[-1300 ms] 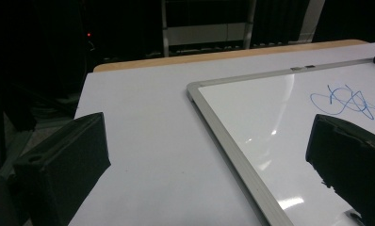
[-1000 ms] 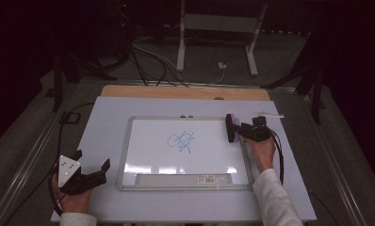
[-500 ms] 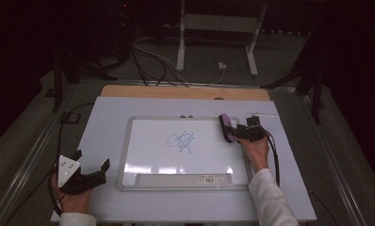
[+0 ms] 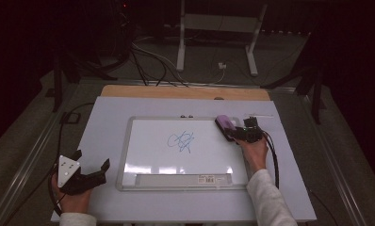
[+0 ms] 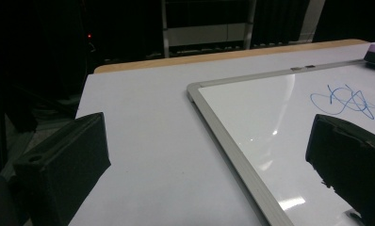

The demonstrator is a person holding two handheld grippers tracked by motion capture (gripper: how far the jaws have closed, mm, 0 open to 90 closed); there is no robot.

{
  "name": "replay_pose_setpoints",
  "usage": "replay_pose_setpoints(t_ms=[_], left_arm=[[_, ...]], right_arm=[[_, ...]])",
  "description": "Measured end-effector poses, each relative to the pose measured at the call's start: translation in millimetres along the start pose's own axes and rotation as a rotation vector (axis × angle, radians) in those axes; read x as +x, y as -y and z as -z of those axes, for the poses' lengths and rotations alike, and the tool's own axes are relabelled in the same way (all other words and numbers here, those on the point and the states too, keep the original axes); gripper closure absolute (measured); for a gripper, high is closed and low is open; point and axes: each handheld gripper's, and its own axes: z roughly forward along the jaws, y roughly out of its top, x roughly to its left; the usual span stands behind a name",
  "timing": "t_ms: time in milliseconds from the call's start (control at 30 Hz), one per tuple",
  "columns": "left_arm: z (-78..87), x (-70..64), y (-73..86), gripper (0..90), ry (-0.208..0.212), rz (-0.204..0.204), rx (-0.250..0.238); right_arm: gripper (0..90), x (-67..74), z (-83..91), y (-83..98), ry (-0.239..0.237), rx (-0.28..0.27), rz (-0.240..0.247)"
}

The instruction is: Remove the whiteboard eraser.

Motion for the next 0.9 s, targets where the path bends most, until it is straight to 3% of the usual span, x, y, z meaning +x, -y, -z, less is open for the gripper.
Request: replay_pose_setpoints(t_ms=[567,900], left_arm=[[-0.2,-0.6,0.0,0.9,0.000,-0.003,0.004],[-0.2,-0.8,0.0,0.9,0.001,-0.004,0.004]], right_arm=[[40.9,12.6,8.8,-2.2,-0.020,-0.042,0.050],[40.9,27.7,11.7,-5.6,-0.033,-0.054,0.099]])
